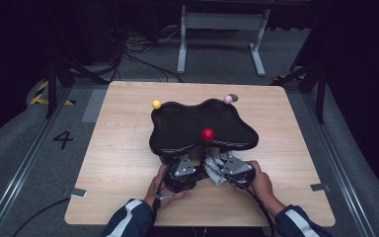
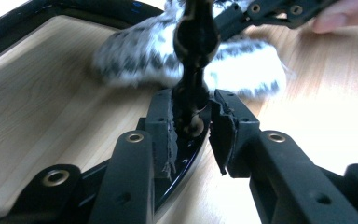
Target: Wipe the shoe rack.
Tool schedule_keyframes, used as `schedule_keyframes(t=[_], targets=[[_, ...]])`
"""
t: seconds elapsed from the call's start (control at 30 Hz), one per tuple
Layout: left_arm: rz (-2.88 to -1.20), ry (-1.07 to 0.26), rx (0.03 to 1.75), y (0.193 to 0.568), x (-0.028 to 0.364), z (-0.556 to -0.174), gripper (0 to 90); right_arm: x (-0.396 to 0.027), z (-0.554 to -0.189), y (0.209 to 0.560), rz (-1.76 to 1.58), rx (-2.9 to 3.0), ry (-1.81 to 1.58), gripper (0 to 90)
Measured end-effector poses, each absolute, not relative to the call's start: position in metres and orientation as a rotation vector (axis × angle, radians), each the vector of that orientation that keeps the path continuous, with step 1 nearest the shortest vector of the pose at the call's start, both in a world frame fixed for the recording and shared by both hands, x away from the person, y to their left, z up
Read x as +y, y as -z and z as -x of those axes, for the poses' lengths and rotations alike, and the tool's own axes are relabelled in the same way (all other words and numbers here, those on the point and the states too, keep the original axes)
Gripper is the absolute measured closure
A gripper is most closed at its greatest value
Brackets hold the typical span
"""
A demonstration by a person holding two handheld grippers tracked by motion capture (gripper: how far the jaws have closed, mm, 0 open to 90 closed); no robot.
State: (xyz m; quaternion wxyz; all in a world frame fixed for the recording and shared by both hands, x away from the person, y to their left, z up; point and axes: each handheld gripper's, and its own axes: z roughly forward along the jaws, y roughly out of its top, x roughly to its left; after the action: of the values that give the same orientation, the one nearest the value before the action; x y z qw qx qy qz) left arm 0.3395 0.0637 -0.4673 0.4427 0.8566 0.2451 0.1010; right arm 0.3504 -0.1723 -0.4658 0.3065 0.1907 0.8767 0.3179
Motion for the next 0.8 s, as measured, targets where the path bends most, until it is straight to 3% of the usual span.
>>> schedule_keyframes(t=[0.3,0.8], targets=[[-2.156,-0.285,0.546,0.465,0.058,-0.344,74.5,-0.198,-0.367,0.474,-0.639,2.321,-0.786,79.3],[-2.158,-0.314,0.603,0.464,0.033,-0.354,74.4,-0.175,-0.356,0.465,-0.527,2.313,-0.885,79.6]])
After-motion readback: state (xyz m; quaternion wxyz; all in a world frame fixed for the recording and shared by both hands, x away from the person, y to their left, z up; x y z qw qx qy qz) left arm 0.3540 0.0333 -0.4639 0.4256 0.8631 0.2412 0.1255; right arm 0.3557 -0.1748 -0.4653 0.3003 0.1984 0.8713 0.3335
